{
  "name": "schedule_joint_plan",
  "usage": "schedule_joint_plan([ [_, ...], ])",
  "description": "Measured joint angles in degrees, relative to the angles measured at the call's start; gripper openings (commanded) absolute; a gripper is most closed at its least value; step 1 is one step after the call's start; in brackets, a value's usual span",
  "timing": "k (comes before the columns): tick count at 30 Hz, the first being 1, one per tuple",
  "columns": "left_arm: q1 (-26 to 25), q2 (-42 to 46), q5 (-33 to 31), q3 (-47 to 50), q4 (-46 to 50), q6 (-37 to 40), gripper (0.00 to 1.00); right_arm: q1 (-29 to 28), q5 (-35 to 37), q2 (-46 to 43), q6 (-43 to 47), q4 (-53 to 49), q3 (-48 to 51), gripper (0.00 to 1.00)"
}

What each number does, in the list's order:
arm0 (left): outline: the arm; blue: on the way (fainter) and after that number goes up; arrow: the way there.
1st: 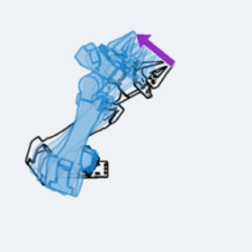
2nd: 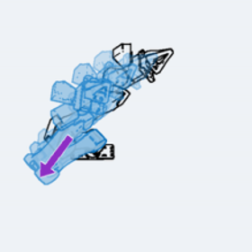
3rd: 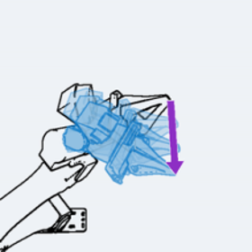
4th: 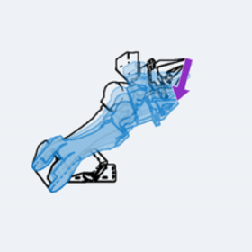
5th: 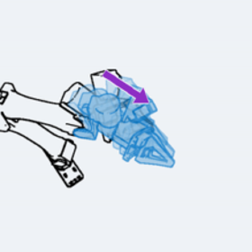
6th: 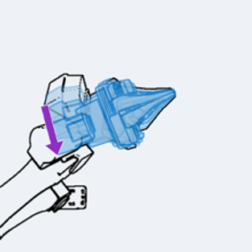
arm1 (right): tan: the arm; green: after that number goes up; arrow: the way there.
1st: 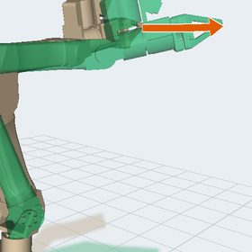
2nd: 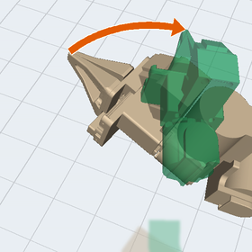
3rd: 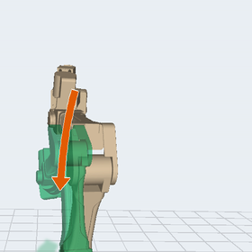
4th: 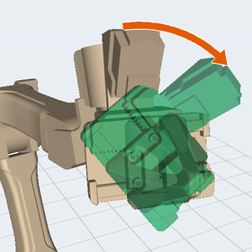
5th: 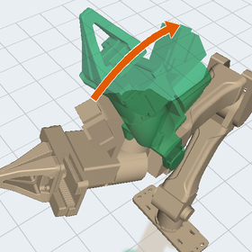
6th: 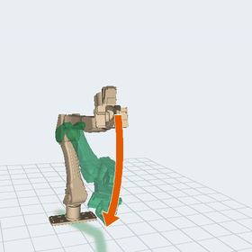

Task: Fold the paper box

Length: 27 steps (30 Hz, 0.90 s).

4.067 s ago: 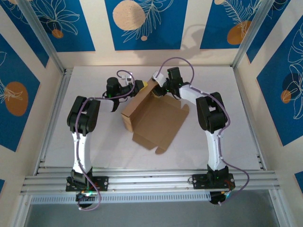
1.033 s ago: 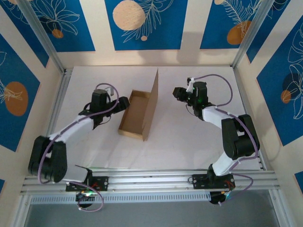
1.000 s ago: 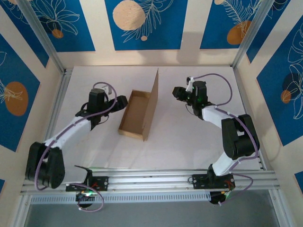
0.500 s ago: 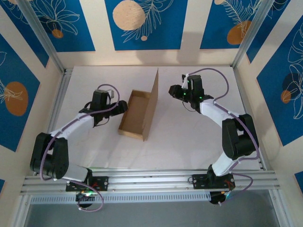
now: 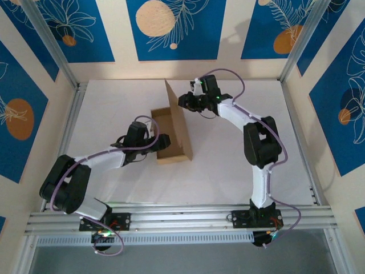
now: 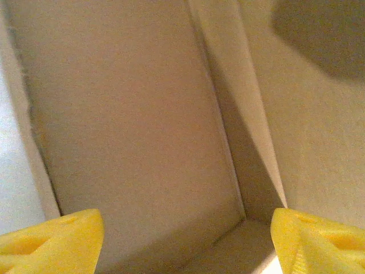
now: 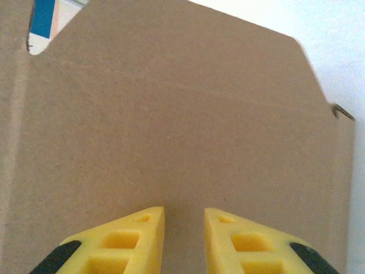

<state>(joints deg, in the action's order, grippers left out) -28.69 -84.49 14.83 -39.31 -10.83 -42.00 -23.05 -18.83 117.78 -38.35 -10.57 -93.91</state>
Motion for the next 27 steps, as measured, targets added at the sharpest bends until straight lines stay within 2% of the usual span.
schedule_joint_plan([
  [6,0.09,6.56,-4.33,0.09,5.75,0.81,0.84,1.9,4.28,-2.97,1.11,-5.64,2.73,0.42],
  [10,0.74,15.3,-8.68,-0.09,12.52,4.37,0.86,5.31,9.25,-9.62,3.63,-9.86,6.67,0.49],
  [14,1.86,19.82,-10.95,-0.94,17.66,6.75,0.87,7.17,13.75,-18.64,4.31,-11.41,10.25,0.51],
  [23,2.23,26.01,-9.92,-3.04,28.17,11.45,0.87,3.17,19.15,-34.21,5.99,-14.25,15.61,0.53],
  [27,2.23,29.44,-8.09,-4.68,31.91,12.87,0.87,1.75,20.46,-38.49,6.84,-17.55,16.55,0.55],
])
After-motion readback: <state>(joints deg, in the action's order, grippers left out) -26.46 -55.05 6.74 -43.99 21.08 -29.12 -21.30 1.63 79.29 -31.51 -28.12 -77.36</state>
